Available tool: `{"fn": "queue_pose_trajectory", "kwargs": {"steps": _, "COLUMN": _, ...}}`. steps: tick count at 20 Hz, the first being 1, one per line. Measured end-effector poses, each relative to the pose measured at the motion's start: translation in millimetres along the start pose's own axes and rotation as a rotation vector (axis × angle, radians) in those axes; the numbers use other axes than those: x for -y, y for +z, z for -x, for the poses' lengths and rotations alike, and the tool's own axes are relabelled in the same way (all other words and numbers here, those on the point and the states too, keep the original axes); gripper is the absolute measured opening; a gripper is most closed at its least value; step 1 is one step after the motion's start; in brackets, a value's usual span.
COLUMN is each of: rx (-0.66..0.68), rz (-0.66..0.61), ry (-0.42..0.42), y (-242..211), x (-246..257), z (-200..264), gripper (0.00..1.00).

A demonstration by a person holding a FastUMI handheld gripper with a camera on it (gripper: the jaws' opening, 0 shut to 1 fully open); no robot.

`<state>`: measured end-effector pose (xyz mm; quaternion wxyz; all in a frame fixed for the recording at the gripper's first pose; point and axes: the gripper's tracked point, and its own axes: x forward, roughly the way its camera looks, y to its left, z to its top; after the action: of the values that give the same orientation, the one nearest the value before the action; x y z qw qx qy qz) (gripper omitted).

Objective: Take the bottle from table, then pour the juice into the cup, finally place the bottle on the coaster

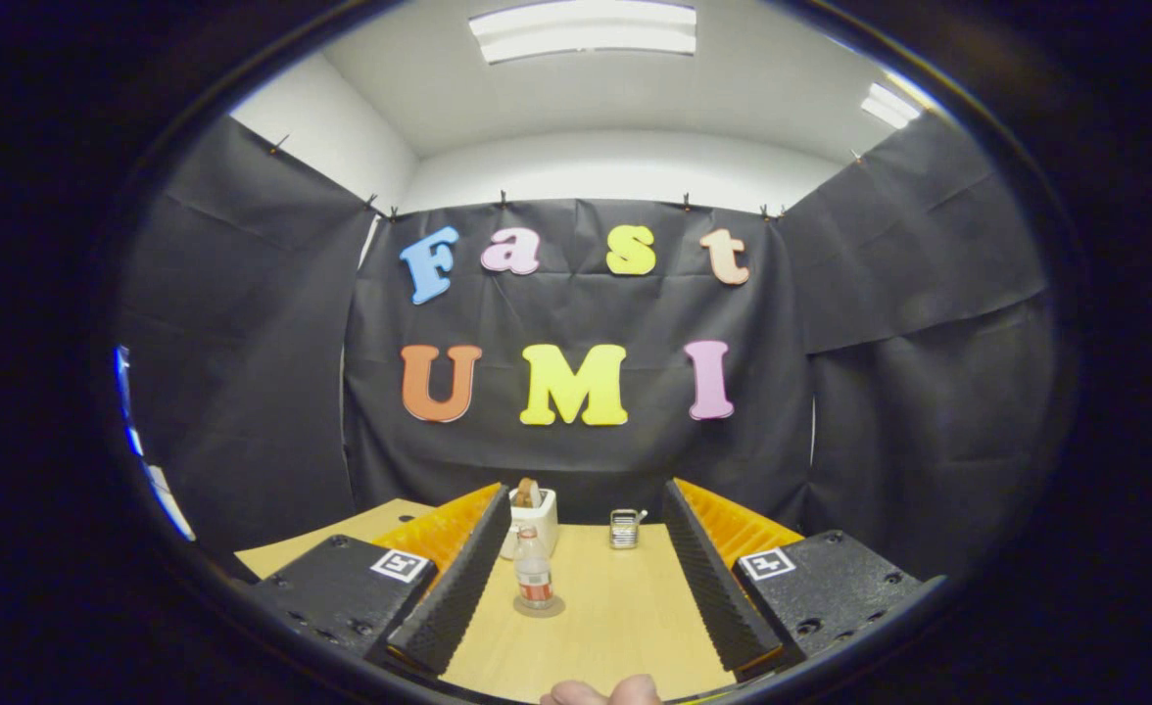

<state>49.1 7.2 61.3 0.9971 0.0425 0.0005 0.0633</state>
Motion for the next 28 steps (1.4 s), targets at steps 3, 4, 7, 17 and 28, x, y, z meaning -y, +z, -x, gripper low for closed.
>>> {"fn": "queue_pose_trajectory", "kwargs": {"steps": 3, "rx": 0.004, "rz": 0.003, "ry": -0.012, "y": -2, "x": 2, "z": 19, "gripper": 0.99}}
{"fn": "queue_pose_trajectory", "kwargs": {"steps": 4, "rx": 0.003, "rz": 0.001, "ry": -0.017, "y": -3, "x": 3, "z": 23, "gripper": 0.99}}
{"fn": "queue_pose_trajectory", "kwargs": {"steps": 7, "rx": -0.007, "rz": 0.012, "ry": -0.024, "y": -9, "x": 1, "z": 31, "gripper": 0.99}}
{"fn": "queue_pose_trajectory", "kwargs": {"steps": 17, "rx": 0.01, "rz": -0.001, "ry": 0.024, "y": 3, "x": -28, "z": 40, "gripper": 0.99}}
{"fn": "queue_pose_trajectory", "kwargs": {"steps": 28, "rx": -0.032, "rz": 0.002, "ry": 0.058, "y": -8, "x": -50, "z": 31, "gripper": 0.99}}
